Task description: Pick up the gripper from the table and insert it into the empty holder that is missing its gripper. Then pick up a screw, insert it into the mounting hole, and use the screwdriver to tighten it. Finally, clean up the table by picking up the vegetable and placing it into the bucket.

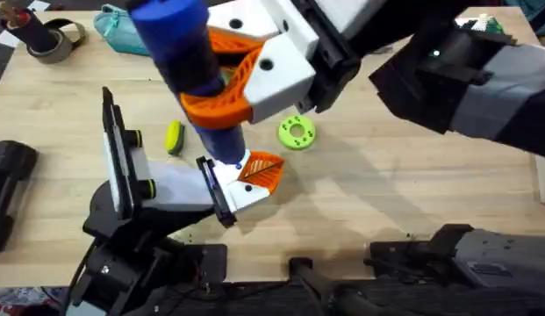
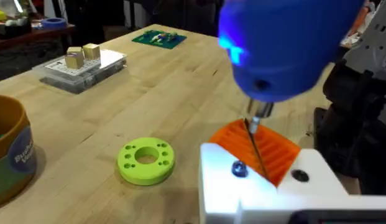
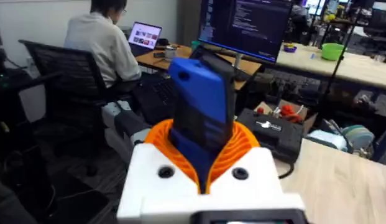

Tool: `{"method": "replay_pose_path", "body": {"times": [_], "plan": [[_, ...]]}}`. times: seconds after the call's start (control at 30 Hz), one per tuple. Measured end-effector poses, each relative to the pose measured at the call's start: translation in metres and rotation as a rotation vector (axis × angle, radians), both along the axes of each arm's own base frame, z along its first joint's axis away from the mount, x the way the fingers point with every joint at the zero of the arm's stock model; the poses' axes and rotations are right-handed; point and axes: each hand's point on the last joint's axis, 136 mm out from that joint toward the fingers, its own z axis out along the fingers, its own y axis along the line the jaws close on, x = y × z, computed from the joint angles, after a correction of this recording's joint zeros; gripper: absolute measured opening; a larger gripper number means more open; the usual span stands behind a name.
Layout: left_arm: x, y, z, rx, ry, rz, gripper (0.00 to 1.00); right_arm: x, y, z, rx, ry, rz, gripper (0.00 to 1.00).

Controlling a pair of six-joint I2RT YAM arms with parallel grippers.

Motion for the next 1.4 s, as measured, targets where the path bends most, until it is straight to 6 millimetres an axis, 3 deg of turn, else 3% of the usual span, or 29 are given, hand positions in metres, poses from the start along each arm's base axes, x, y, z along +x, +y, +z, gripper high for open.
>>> {"method": "replay_pose_path", "body": {"times": [0.63, 1.4], "plan": [[0.0, 0.0, 0.0, 0.0, 0.0, 0.0, 0.013, 0.006, 0.0, -0.019, -0.018, 0.022, -0.035, 0.033], [0.0, 0.0, 0.0, 0.0, 0.0, 0.0, 0.013, 0.007, 0.001, -0.024, -0.02, 0.024, -0.044, 0.031]]}}
